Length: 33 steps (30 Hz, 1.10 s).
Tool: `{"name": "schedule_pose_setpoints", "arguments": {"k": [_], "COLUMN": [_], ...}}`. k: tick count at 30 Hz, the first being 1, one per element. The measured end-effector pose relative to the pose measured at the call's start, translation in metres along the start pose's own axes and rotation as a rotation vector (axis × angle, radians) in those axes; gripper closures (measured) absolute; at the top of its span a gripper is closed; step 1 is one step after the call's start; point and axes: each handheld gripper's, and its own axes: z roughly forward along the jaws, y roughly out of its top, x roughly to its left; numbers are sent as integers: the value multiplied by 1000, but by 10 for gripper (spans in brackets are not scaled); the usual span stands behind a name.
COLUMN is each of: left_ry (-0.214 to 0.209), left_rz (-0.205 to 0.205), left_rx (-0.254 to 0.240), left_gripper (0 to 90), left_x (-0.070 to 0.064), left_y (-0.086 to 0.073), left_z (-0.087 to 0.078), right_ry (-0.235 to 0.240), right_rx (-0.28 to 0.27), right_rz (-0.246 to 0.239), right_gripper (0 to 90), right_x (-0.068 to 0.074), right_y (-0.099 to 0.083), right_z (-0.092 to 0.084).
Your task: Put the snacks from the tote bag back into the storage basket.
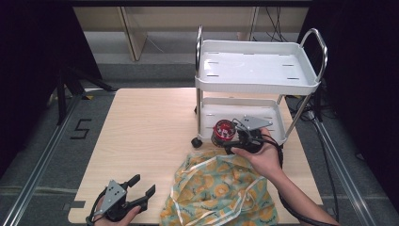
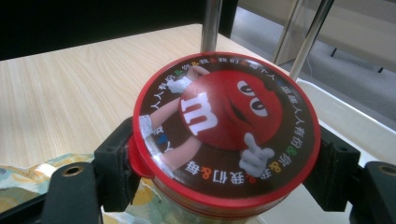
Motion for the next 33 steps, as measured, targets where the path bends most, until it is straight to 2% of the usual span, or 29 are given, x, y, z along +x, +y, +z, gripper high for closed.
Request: {"name": "schedule_pose_setpoints", "arguments": {"k": [5, 8, 10, 12, 14, 15, 17, 18, 19, 20, 24, 27, 33], "left_ry": [4, 0, 4, -1, -1, 0, 2, 1, -1, -4, -5, 5, 0], "left_rz": [2, 2, 2, -1, -8, -7, -1, -3, -3, -4, -4, -14, -3], "left_rx": [5, 1, 6, -2, -6, -4, 2, 0, -1, -5, -5, -3, -2], "left_gripper": [299, 299, 299, 299, 299, 299, 299, 299, 299, 299, 299, 299, 299], "left_x": [0, 0, 0, 0, 0, 0, 0, 0, 0, 0, 0, -1, 0], "left_y": [0, 0, 0, 0, 0, 0, 0, 0, 0, 0, 0, 0, 0], "left_z": [-1, 0, -1, 0, 1, 0, 0, 0, 0, 1, 1, 0, 0], "right_ry": [-3, -10, -14, -32, -23, -10, -12, -32, -22, -28, -22, -20, -22], "right_rx": [3, 6, 0, -6, 12, 13, 12, 1, 14, 12, 15, 18, 18], "right_rz": [8, -12, -6, -10, 11, 5, 4, -8, 26, 10, 22, 3, 10], "right_gripper": [263, 262, 262, 263, 262, 262, 262, 263, 263, 263, 262, 262, 262], "right_x": [-1, -3, -3, -5, -4, -5, -6, -7, -5, -6, -7, -10, -10], "right_y": [0, 1, 0, 0, 0, 1, 1, 1, 1, 1, 2, 3, 3], "right_z": [2, 2, 3, 3, 3, 4, 5, 5, 5, 6, 7, 9, 11]}}
